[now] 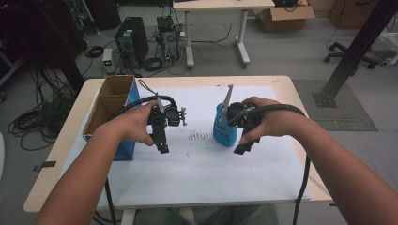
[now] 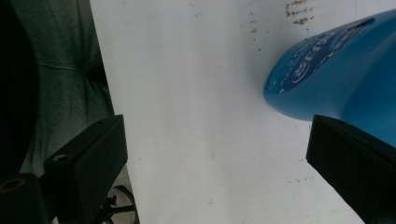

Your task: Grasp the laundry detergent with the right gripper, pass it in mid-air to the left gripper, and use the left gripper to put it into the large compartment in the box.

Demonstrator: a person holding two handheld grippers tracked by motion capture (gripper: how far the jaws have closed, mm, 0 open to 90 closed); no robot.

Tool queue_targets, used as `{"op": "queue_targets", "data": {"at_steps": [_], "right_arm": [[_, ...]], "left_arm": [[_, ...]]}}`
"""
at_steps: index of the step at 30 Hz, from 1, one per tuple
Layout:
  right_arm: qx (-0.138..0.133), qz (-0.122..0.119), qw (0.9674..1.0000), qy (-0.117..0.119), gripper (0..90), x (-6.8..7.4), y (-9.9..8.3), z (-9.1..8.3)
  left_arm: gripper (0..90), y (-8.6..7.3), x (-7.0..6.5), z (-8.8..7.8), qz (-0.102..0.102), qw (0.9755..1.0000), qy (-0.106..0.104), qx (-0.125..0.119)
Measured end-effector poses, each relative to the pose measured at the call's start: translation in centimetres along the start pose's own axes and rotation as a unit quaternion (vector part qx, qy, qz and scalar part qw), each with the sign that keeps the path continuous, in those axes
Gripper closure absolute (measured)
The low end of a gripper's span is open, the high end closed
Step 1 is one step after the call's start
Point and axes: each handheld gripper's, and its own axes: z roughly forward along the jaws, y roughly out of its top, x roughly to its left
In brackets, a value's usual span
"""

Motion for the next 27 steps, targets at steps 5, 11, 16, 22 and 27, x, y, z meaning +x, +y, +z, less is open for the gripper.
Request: {"op": "queue_targets", "data": {"at_steps": [5, 11, 16, 22, 27], "right_arm": [[-0.013, 0.016, 0.9998, -0.002, 5.6, 0.1, -1.4, 0.8], [-0.029, 0.037, 0.9989, -0.009, 5.5, 0.2, -2.8, 1.3], [-0.039, 0.053, 0.9978, -0.013, 5.8, 0.0, -3.8, 1.7], [-0.050, 0.070, 0.9962, -0.017, 5.3, -0.3, -4.8, 2.4], [-0.059, 0.092, 0.9938, -0.020, 5.3, -0.8, -5.6, 3.2]], "left_arm": [[0.2, 0.1, -0.7, -0.2, 0.013, 0.9999, 0.001, 0.004], [0.2, -0.1, -1.5, -0.7, 0.015, 0.9999, 0.002, 0.002], [0.2, -0.3, -2.2, -0.9, 0.018, 0.9998, 0.012, 0.003], [0.2, -0.5, -2.8, -1.1, 0.019, 0.9997, 0.015, 0.002], [0.2, -0.6, -3.1, -1.1, 0.019, 0.9997, 0.014, 0.005]]}}
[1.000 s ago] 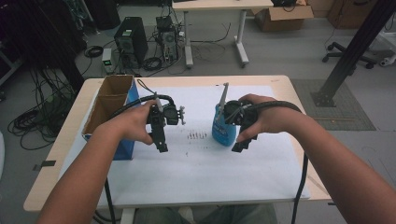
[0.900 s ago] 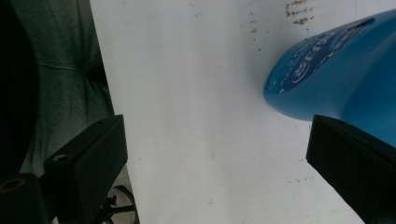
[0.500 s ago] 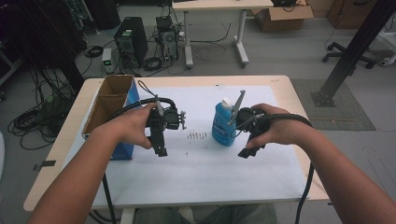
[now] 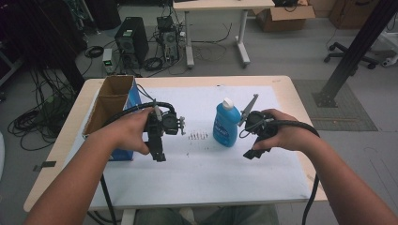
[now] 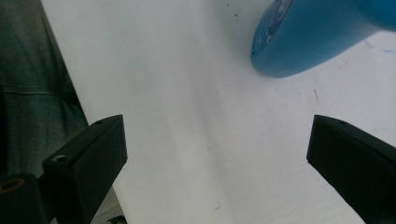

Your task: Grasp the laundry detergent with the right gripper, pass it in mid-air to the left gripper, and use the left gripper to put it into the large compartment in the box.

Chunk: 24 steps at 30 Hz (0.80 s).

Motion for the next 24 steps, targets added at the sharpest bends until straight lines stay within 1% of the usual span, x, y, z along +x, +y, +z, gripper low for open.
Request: {"op": "queue_targets", "data": {"at_steps": [5, 10, 17, 24], "right_arm": [[-0.005, 0.024, 0.9997, -0.005, 5.3, -0.7, -0.7, 1.0], [-0.025, 0.049, 0.9985, -0.007, 5.0, -1.5, -1.4, 1.6], [-0.041, 0.064, 0.9971, -0.009, 4.9, -2.2, -1.7, 2.4], [-0.055, 0.071, 0.9959, -0.009, 4.5, -2.6, -1.8, 2.9]], "left_arm": [[0.2, 0.0, -0.2, 0.1, 0.000, 1.0000, 0.001, 0.003], [0.2, 0.1, -0.2, 0.1, 0.001, 1.0000, 0.002, 0.004], [0.2, 0.2, -0.3, 0.1, 0.004, 1.0000, 0.002, 0.002], [0.2, 0.1, -0.3, 0.0, 0.006, 1.0000, -0.001, 0.003]]}}
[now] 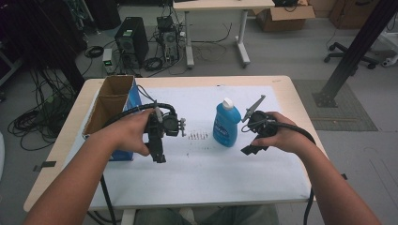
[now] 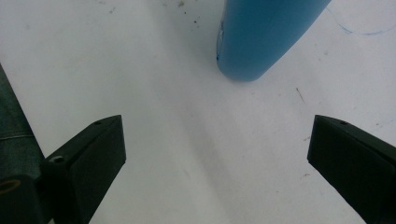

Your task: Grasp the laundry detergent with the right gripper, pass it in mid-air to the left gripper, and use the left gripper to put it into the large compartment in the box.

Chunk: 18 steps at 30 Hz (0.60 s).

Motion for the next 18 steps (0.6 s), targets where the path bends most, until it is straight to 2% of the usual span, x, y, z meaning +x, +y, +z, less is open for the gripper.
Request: {"op": "queue_targets", "data": {"at_steps": [9, 18], "right_arm": [[-0.020, 0.014, 0.9997, -0.003, 4.4, -0.5, -0.4, 0.8], [-0.056, 0.025, 0.9981, -0.012, 3.9, -1.0, -0.8, 1.3]], "left_arm": [[0.2, 0.0, -0.1, 0.1, 0.002, 1.0000, -0.001, -0.001], [0.2, 0.1, -0.1, 0.3, 0.003, 1.0000, -0.003, -0.005]]}}
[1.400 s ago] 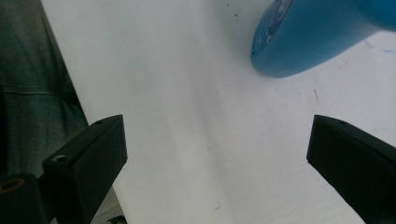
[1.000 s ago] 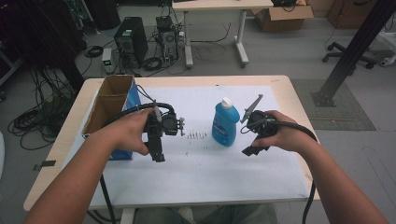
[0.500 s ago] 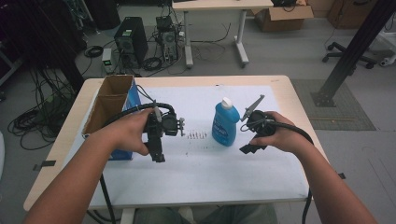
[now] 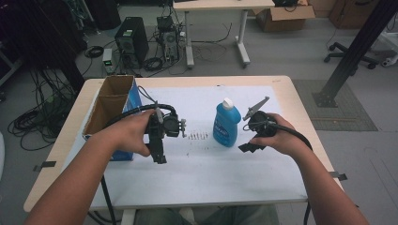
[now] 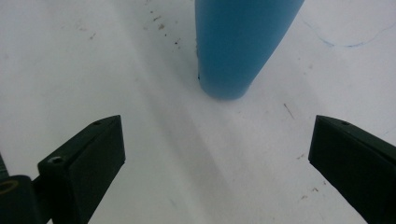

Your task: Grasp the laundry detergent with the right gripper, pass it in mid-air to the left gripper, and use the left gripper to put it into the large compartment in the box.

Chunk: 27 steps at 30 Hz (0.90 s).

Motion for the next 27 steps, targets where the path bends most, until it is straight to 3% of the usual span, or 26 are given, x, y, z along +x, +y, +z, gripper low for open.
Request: {"op": "queue_targets", "data": {"at_steps": [10, 17, 27], "right_arm": [[-0.050, 0.028, 0.9982, -0.017, 3.5, -0.3, -0.4, 1.1], [-0.068, 0.032, 0.9970, -0.015, 3.4, -0.3, -0.6, 2.0], [-0.118, 0.047, 0.9916, -0.023, 2.8, 0.0, -0.5, 2.5]], "left_arm": [[0.2, 0.2, 0.0, 0.1, 0.004, 1.0000, -0.005, -0.001], [0.2, 0.1, 0.1, 0.2, 0.003, 1.0000, -0.008, 0.003], [0.2, 0.2, 0.1, 0.3, 0.000, 1.0000, -0.008, 0.003]]}}
